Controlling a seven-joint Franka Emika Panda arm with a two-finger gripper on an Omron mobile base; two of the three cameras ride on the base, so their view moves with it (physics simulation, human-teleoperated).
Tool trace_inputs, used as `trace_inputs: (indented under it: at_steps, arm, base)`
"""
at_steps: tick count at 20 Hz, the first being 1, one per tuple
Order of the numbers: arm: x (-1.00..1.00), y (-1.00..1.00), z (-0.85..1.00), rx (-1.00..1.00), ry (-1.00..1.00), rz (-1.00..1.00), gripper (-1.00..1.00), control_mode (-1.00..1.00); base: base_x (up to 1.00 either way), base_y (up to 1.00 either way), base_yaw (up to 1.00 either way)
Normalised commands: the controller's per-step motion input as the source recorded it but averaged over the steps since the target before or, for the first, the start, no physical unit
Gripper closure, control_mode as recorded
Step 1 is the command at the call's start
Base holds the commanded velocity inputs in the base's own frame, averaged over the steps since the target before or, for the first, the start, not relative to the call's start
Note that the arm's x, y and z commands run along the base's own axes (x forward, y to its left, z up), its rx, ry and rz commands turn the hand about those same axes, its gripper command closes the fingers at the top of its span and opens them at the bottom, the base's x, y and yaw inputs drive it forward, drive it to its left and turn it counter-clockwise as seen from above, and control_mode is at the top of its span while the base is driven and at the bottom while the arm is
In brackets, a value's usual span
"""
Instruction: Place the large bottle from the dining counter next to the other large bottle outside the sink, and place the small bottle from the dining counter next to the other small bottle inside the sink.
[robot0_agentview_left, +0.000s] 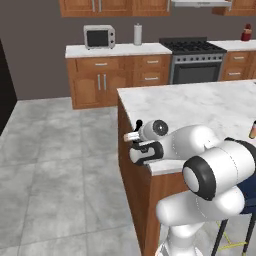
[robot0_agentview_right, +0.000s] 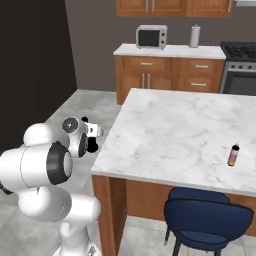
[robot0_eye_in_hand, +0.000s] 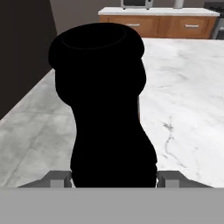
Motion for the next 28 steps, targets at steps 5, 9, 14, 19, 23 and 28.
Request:
trace_inputs:
  at_steps: [5,9,14,19,23,28]
  arm:
    - [0.00,0.00,0.00,0.00,0.00,0.00,1.00,1.00]
    - [0.00,0.00,0.00,0.00,0.00,0.00,1.00,1.00]
    - [0.00,0.00,0.00,0.00,0.00,0.00,1.00,1.00]
    - [0.00,0.00,0.00,0.00,0.00,0.00,1.00,1.00]
    - [0.00,0.00,0.00,0.00,0.00,0.00,1.00,1.00]
    - [0.00,0.00,0.00,0.00,0.00,0.00,1.00,1.00]
  base:
    - [0.04,0.70,0.00]
    - [0.21,0.62,0.00]
    - [0.51,0.47,0.00]
    - [0.75,0.35,-0.05]
    - [0.89,0.34,-0.11]
    - [0.91,0.37,-0.16]
